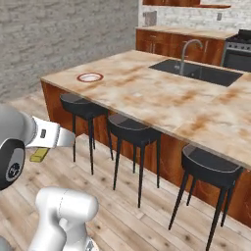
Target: Retrieve the butter from the fridge and place it on a plate on the dining table. Then retrieve the butter knife by the fridge and place it near the plate.
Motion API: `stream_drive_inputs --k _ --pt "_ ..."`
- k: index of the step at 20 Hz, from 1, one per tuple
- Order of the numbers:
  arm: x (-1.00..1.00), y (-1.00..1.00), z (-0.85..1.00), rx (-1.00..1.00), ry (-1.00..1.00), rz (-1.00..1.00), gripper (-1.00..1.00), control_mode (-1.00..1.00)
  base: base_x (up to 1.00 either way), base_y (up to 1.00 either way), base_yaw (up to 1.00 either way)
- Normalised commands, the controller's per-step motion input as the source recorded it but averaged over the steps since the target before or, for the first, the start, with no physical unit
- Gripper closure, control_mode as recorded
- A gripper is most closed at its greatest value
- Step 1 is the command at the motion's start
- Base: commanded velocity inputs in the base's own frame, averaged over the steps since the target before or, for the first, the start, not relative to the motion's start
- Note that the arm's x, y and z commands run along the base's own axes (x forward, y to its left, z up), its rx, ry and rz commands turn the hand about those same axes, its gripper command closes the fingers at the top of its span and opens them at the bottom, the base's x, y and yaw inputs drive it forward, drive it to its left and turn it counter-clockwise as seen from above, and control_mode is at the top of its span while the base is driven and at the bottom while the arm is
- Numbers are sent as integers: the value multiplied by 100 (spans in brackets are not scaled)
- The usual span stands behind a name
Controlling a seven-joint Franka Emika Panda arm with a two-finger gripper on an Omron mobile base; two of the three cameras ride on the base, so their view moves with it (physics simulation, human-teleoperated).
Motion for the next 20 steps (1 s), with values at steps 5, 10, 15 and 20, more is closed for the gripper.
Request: stream_drive_inputs --k 5,10,15,20 --pt "0 0 0 0 0 0 100 100 0 100 -35" --pt "0 0 0 0 0 0 100 100 0 100 -35" --pt "0 0 0 0 0 0 100 100 0 100 -35" --pt "0 0 0 0 0 0 100 100 0 100 -33"
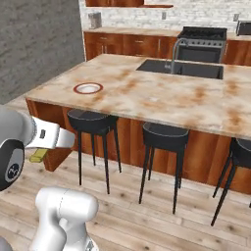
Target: Retrieve the butter from the fridge and place it on a plate on the dining table. Then retrieve the butter knife by the fridge and place it near the plate.
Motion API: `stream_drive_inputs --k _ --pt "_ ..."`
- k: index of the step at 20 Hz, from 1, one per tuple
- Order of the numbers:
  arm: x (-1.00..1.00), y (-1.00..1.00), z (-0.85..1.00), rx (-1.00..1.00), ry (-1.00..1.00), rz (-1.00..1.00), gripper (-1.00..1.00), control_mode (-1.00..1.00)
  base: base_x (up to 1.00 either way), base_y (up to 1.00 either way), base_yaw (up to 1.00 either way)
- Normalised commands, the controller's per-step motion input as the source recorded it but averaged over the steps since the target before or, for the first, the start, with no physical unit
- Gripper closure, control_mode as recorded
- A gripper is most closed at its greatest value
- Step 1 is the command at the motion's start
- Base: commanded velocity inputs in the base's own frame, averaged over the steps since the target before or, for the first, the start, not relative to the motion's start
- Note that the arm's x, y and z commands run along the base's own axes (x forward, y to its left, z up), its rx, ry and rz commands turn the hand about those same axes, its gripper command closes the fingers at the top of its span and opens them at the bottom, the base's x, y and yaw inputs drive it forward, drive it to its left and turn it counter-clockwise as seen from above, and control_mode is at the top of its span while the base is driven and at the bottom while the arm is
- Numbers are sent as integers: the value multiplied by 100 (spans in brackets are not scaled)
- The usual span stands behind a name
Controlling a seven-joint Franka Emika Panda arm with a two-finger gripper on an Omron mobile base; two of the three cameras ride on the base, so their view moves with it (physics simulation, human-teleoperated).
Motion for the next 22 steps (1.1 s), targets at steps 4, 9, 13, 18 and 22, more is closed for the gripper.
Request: stream_drive_inputs --k 4,9,13,18,22 --pt "0 0 0 0 0 0 100 100 2 100 -35" --pt "0 0 0 0 0 0 100 100 11 100 -36" --pt "0 0 0 0 0 0 100 100 20 100 -34" --pt "0 0 0 0 0 0 100 100 43 99 -30" --pt "0 0 0 0 0 0 100 100 65 92 -21"
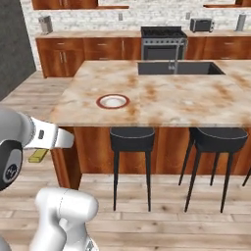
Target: Retrieve the butter from the fridge and place it on a plate on the dining table. Then retrieve the butter knife by the fridge and place it near the plate.
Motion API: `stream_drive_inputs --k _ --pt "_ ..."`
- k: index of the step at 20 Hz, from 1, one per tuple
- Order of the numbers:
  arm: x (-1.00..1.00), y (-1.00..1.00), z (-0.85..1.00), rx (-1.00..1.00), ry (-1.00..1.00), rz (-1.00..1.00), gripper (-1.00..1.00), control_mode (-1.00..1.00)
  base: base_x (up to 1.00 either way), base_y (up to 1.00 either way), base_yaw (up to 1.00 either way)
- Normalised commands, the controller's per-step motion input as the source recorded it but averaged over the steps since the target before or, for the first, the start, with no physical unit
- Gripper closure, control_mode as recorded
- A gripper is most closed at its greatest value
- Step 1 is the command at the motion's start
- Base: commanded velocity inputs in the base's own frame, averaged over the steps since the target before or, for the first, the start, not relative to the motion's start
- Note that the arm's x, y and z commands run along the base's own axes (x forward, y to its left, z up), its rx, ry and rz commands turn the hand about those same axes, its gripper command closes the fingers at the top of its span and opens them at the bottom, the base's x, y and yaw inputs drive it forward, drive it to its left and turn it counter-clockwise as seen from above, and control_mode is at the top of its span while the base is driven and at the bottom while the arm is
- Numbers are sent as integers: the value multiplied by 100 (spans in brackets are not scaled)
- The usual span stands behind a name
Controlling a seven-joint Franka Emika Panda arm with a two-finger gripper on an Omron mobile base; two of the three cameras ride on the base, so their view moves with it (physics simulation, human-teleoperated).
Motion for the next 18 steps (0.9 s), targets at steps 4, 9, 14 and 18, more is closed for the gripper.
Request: stream_drive_inputs --k 4,9,14,18 --pt "0 0 0 0 0 0 100 100 81 43 -6" --pt "0 0 0 0 0 0 100 100 61 -11 6" --pt "0 0 0 0 0 0 100 100 53 -28 17" --pt "0 0 0 0 0 0 100 100 43 -31 18"
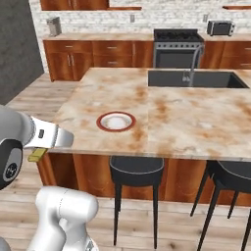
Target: Retrieve the butter from the fridge and place it on a plate on the dining table. Then retrieve the butter knife by the fridge and place it near the plate.
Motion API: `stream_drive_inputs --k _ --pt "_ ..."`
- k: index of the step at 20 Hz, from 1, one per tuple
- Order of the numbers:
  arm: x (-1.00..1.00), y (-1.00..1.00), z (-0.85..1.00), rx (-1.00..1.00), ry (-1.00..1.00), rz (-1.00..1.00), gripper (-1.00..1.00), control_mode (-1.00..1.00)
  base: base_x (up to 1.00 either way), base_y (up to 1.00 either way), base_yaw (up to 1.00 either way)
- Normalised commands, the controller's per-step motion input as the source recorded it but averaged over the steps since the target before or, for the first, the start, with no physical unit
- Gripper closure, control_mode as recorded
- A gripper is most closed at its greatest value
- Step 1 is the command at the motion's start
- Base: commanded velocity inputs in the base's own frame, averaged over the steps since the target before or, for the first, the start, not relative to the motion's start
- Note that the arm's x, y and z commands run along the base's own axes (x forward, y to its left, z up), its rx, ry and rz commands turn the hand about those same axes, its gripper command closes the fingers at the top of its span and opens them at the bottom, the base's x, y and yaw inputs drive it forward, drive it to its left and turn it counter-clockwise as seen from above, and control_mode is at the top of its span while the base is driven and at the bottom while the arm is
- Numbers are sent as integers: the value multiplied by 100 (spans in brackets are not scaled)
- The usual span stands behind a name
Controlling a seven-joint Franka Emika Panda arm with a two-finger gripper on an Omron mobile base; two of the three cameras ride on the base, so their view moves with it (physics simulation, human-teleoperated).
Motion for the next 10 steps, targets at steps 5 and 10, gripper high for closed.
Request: stream_drive_inputs --k 5,10 --pt "0 0 0 0 0 0 100 100 43 -39 17" --pt "0 0 0 0 0 0 100 100 42 -46 16"
